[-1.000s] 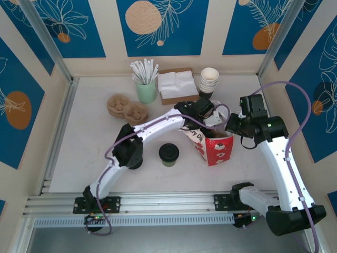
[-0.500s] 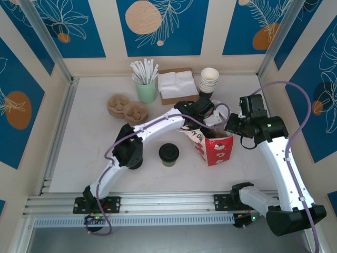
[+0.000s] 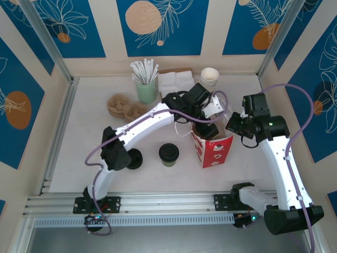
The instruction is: Pack the takeout coffee
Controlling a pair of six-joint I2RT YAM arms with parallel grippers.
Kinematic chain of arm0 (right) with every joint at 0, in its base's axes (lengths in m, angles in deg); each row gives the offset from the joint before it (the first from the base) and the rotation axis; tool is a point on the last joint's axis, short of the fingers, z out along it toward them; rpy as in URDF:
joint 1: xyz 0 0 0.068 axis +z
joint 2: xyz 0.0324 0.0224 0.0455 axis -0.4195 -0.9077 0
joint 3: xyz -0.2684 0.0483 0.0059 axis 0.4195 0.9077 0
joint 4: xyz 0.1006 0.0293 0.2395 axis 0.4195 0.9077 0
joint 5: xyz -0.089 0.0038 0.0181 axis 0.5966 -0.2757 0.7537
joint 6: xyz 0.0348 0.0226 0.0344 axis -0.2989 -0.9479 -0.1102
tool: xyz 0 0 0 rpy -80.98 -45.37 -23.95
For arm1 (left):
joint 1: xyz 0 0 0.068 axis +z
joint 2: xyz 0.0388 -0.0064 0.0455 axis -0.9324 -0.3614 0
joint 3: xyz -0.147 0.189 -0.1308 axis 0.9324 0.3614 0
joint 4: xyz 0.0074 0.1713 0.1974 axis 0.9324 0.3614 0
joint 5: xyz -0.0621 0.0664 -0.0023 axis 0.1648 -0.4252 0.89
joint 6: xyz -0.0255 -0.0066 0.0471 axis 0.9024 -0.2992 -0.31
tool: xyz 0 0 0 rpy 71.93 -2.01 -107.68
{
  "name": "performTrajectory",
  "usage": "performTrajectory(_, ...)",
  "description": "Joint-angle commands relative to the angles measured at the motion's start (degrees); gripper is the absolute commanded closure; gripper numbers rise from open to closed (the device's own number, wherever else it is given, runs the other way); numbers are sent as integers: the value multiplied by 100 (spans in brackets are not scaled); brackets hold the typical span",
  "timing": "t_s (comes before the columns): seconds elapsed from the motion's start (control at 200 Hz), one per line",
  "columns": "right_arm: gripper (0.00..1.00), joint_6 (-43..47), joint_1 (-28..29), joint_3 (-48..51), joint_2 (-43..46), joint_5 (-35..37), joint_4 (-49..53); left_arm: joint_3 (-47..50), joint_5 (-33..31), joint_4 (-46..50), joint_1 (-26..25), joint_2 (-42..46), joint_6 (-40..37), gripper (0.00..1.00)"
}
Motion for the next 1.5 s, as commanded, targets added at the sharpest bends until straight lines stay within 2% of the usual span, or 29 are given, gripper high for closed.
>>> performTrajectory(0.0, 100, -193, -71, -102, -15, -183, 113, -311, 128, 101, -38, 223, 248, 21)
performTrajectory(0.25, 100, -388, -114, 51, 35, -470, -90, -639, 93, -28, -11, 607, 718, 21)
performTrajectory(0.405, 87, -566, -160, 207, 73, -889, -282, -637, -337, -145, 54, 1004, 1080, 21)
performTrajectory(0.55, 70, -560, -211, 222, 97, -1081, -236, -583, -659, -14, 146, 1296, 1281, 21)
performTrajectory(0.8, 47, -51, -361, -141, 427, -1126, 542, 78, -874, 49, 198, 1942, 1392, 20)
performTrajectory(1.01, 46, 278, -607, -592, 787, -960, 1738, 959, -975, -71, 289, 2651, 1346, 19)
performTrajectory(1.13, 45, 452, -665, -1045, 921, -912, 2058, 1456, -1031, -136, 305, 3098, 1349, 19)
performTrajectory(1.195, 47, 522, -665, -1322, 906, -930, 2009, 1759, -1039, -202, 310, 3370, 1349, 18)
performTrajectory(1.28, 51, 727, -665, -1615, 748, -1323, 1724, 2147, -1106, -240, 319, 3715, 1352, 18)
performTrajectory(1.495, 55, 1090, -609, -2057, -307, -1465, 830, 2983, -1219, -295, 327, 4439, 1400, 16)
